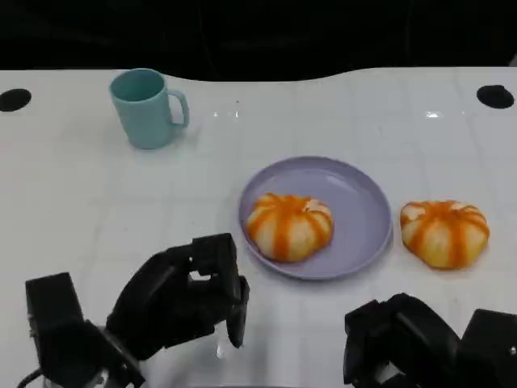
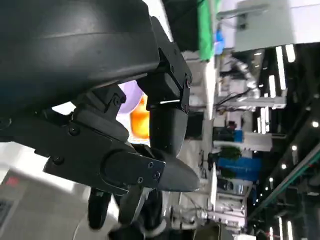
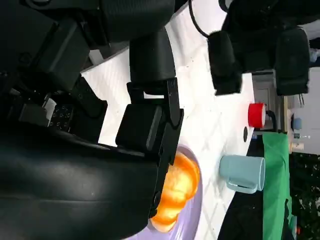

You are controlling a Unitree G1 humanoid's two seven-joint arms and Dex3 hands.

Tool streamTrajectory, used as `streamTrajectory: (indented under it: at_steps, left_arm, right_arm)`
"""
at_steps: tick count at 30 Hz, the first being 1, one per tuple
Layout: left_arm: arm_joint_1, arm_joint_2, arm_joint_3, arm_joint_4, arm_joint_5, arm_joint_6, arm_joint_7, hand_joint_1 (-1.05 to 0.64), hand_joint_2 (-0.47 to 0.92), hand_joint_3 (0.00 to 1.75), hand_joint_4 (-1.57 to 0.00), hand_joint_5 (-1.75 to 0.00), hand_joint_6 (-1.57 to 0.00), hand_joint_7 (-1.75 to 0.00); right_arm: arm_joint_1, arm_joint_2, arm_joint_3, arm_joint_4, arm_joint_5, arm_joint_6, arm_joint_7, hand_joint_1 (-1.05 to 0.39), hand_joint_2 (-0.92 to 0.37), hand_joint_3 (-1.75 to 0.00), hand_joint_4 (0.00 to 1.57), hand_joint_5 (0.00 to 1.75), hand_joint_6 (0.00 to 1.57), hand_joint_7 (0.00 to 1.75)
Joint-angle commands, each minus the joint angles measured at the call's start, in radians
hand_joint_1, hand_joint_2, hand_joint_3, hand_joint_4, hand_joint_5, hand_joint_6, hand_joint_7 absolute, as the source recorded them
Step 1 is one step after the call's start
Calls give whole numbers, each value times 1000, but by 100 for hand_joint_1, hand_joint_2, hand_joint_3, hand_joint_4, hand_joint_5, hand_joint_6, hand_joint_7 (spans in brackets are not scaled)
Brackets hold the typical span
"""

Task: Grasp the bread from the table and place it into the plate.

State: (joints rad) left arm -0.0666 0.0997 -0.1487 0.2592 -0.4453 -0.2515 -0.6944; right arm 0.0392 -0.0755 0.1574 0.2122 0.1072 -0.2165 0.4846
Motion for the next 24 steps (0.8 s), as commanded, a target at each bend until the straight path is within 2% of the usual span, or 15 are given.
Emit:
streamTrajectory:
  at_steps: [1, 13, 24]
  left_arm:
    - [50, 8, 28, -60, -28, 77, -27, -70, 92, 17, -89, -175, -72, -173]
    - [109, -33, 52, -95, -79, 231, -61, -70, 91, 15, -93, -175, -74, -173]
    - [107, -58, 72, -94, -68, 265, -62, -73, 89, 12, -92, -175, -74, -171]
  right_arm:
    - [5, -3, -7, -11, 22, 0, 8, -105, -12, -120, 151, 130, 157, 97]
    - [10, -9, -15, -10, 45, 2, 24, -105, -13, -117, 156, 127, 157, 94]
    - [2, -12, -21, 0, 44, -9, 24, -105, -13, -118, 156, 125, 157, 94]
